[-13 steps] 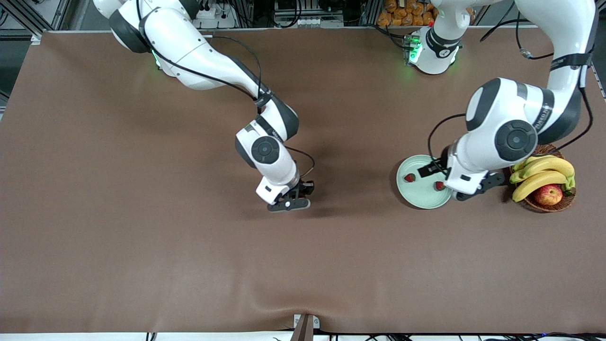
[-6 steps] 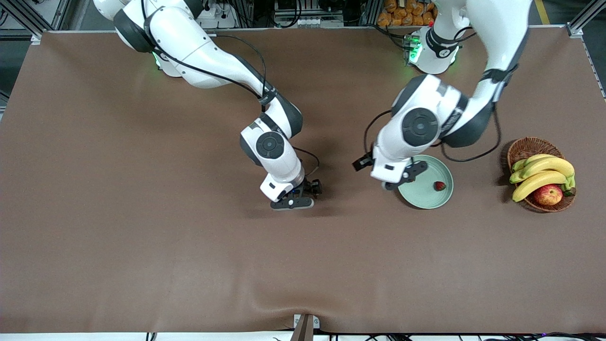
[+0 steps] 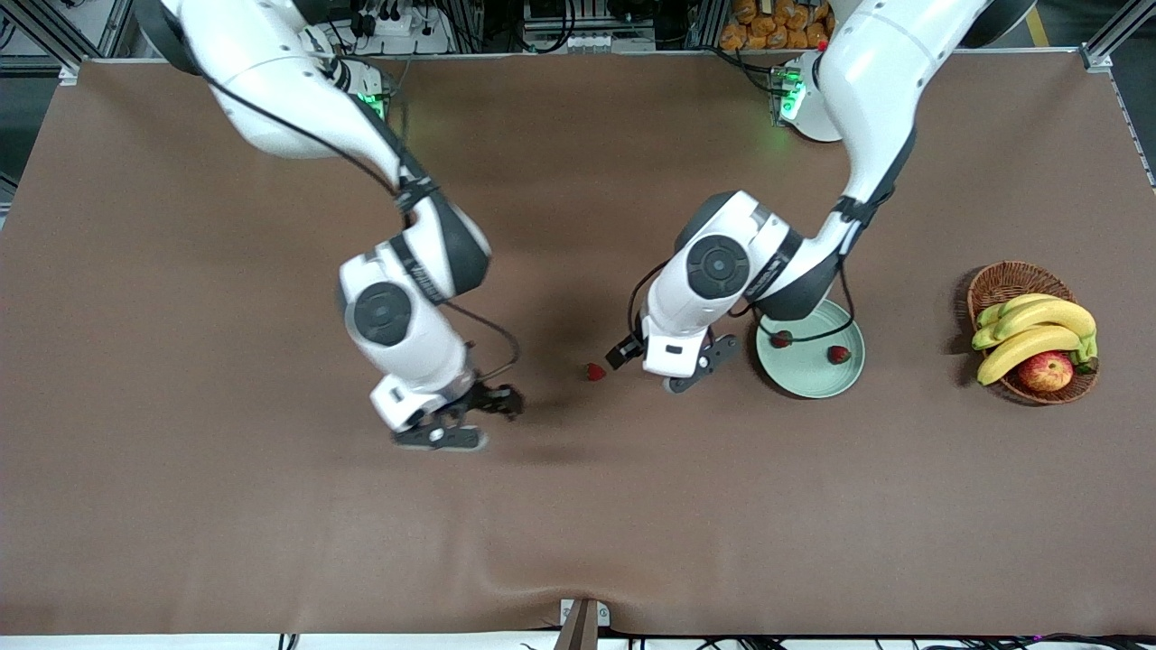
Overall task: Collect all strawberries into plate
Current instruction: 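Grasp the last strawberry with the left gripper while the right gripper withdraws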
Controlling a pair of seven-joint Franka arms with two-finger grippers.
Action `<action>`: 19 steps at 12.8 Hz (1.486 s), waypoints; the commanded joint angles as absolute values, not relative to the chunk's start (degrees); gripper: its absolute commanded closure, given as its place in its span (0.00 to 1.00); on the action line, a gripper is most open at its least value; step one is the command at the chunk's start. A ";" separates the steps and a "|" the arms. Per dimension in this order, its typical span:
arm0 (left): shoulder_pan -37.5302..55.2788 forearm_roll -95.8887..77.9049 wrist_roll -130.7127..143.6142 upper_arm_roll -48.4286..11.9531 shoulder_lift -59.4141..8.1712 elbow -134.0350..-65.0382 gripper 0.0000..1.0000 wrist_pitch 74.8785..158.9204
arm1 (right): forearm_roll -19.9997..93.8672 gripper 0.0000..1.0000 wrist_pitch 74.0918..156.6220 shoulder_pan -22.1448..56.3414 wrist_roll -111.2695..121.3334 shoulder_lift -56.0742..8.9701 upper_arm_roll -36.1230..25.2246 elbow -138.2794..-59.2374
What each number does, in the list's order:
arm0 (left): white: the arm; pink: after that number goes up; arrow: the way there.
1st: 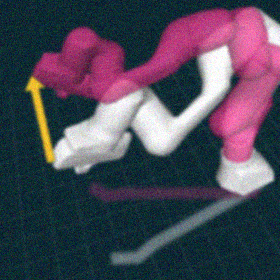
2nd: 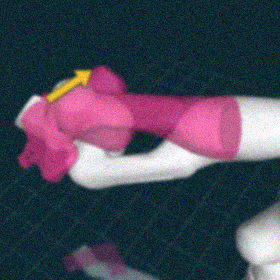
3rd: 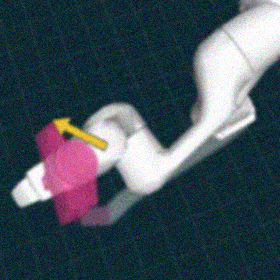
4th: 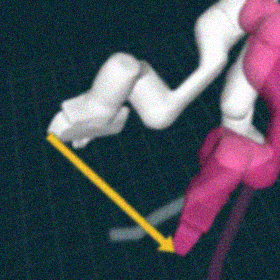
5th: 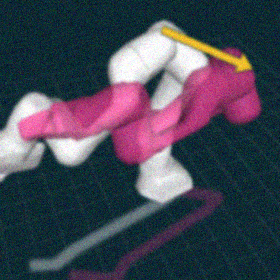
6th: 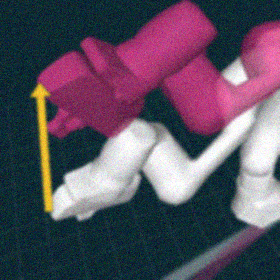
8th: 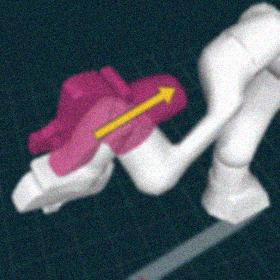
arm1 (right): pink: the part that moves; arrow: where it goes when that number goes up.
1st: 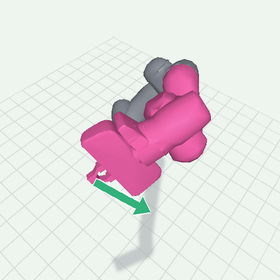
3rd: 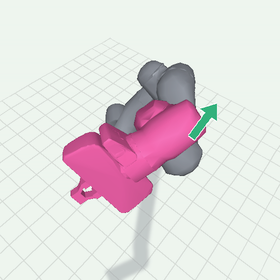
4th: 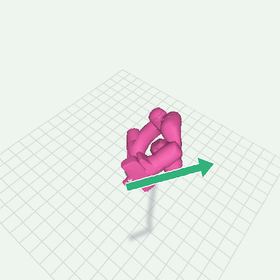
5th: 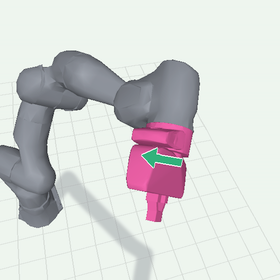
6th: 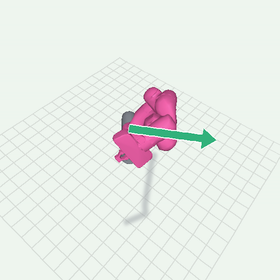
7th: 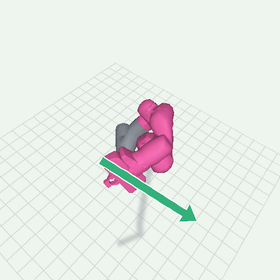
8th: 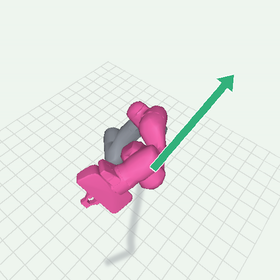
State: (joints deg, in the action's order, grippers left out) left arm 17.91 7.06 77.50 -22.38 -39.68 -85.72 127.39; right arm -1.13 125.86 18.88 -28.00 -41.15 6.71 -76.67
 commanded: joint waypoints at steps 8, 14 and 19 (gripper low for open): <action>29.88 8.88 84.82 -12.74 -52.46 -76.73 0.15 137.11 | -3.08 0.00 118.85 0.45 -10.03 -17.26 7.73 -97.62; 29.88 8.70 84.73 -12.66 -53.61 -76.64 0.41 137.20 | -3.08 0.00 102.24 -3.87 -0.62 -2.57 7.04 -101.08; 30.67 8.61 84.90 -12.74 -54.31 -76.64 0.45 138.51 | -2.46 0.00 94.85 -2.11 6.06 0.17 1.77 -98.10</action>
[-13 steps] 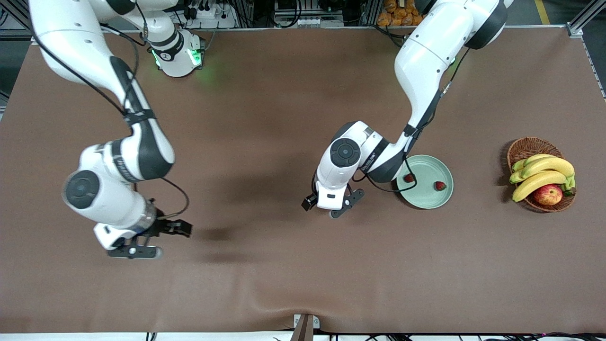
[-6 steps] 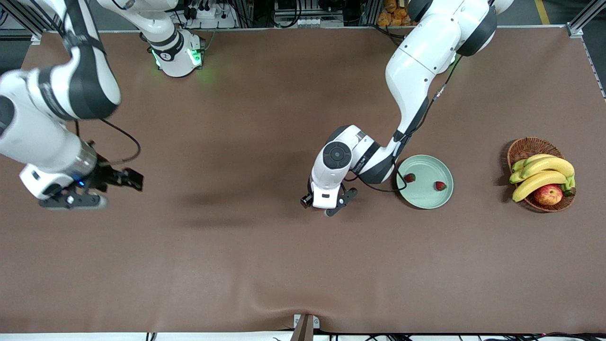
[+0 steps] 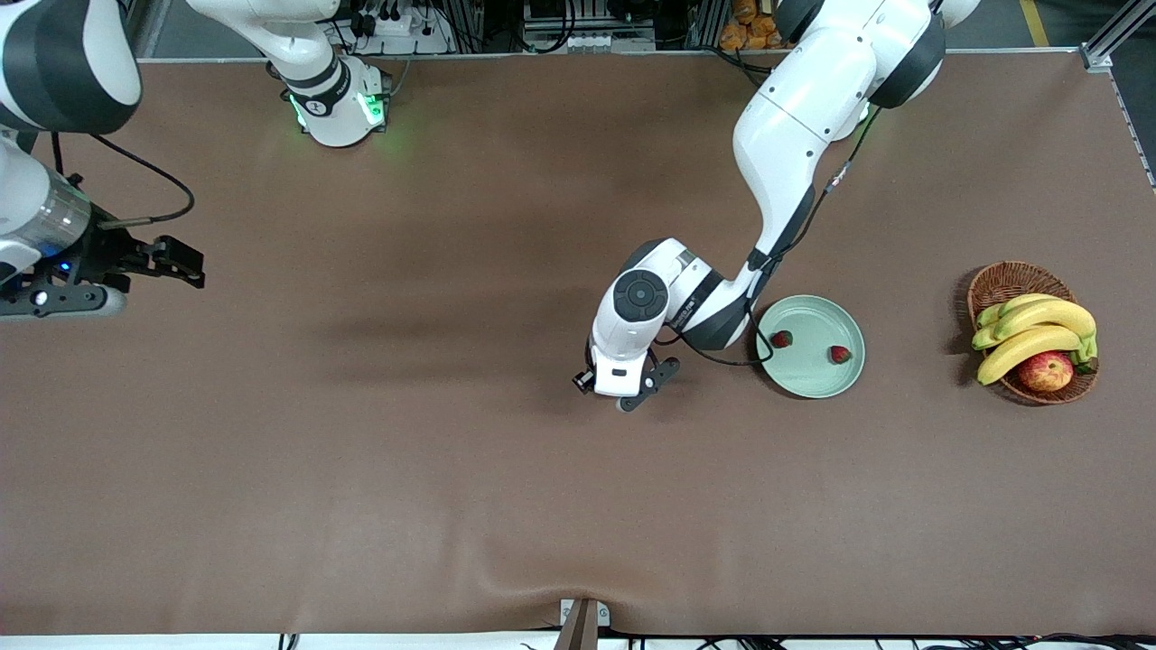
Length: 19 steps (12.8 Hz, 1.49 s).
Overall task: Collect all strawberries into plate
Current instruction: 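Grasp the last strawberry with the left gripper while the right gripper withdraws, then lower the strawberry onto the plate with the left gripper and open it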
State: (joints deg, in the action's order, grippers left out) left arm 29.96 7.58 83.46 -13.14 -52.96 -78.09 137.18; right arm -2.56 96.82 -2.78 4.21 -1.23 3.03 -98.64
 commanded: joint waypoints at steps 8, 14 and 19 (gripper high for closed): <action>25.76 8.97 83.50 -13.10 -41.96 -77.87 1.00 128.46 | 1.66 0.00 89.03 -0.70 -1.30 -0.35 -0.18 -90.01; 8.73 8.35 60.86 -14.06 -23.47 -104.03 1.00 125.51 | 1.67 0.00 89.12 -0.62 -2.90 -0.44 -0.09 -88.43; 0.19 9.14 48.35 -14.06 -23.99 -112.05 0.99 125.77 | 1.58 0.00 88.86 -1.58 -2.81 -0.88 -0.70 -85.87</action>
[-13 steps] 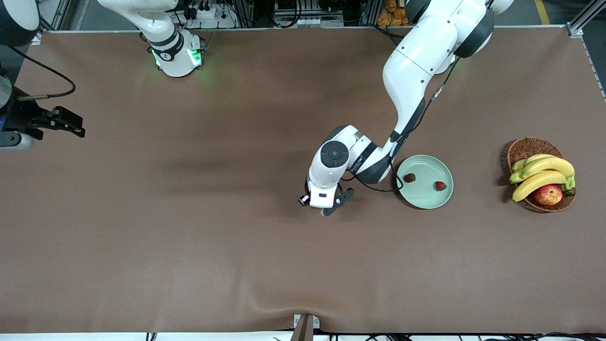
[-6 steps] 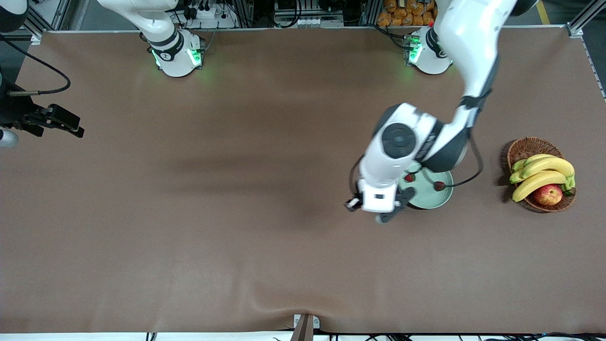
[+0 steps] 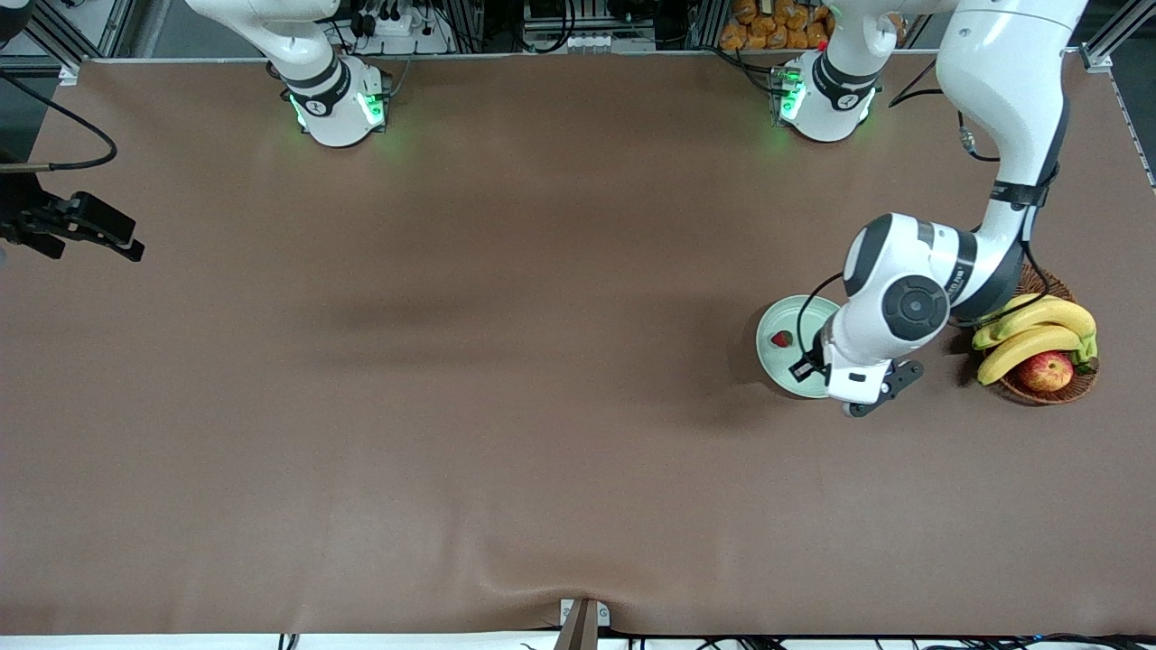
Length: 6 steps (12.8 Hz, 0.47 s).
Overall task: Collect all strawberries into plate
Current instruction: 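Lower the strawberry onto the plate with the left gripper and open it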
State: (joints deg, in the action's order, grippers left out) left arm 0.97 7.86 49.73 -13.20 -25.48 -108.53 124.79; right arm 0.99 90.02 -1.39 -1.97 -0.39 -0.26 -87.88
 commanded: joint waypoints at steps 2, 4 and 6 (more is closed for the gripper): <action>-0.70 9.05 46.15 -13.97 -25.39 -112.85 0.73 125.86 | 1.67 0.00 88.59 -3.07 -2.81 -0.88 -0.70 -85.87; -0.97 8.97 46.06 -13.97 -25.05 -111.63 0.00 125.69 | 1.41 0.00 88.51 -3.25 -2.81 -0.88 -0.70 -85.87; -0.97 8.96 46.76 -13.89 -23.65 -107.34 0.00 122.29 | 1.06 0.00 88.42 -3.25 -2.99 -0.97 -0.70 -85.96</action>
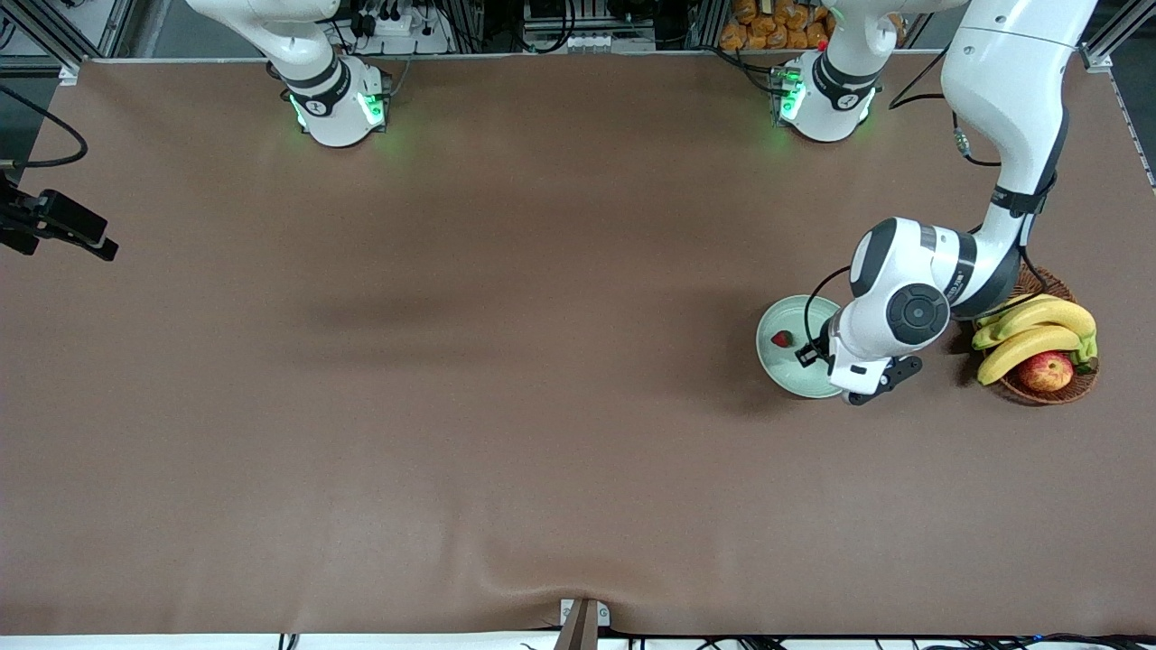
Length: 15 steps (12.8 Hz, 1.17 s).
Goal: Collect all strawberries into plate
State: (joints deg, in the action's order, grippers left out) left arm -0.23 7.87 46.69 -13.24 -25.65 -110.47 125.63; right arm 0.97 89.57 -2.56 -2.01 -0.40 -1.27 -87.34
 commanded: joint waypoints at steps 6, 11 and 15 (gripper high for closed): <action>-0.53 8.61 46.32 -14.68 -16.98 -83.86 0.00 98.09 | 1.05 0.00 88.42 -3.69 -2.81 -0.97 -0.70 -85.87; -0.79 8.26 34.85 -14.85 -7.13 -83.94 0.00 93.35 | 1.32 0.00 88.42 -3.43 -2.90 -0.97 -0.70 -85.78; -0.97 7.74 18.59 -12.41 -2.82 -84.81 0.00 90.53 | 0.88 0.00 88.42 -3.34 -2.29 -0.97 -0.62 -85.52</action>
State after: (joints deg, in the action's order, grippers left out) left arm -0.37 7.86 25.87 -13.74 -4.94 -83.36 91.12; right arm 0.95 89.37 -2.66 -2.07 -0.47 -1.31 -87.16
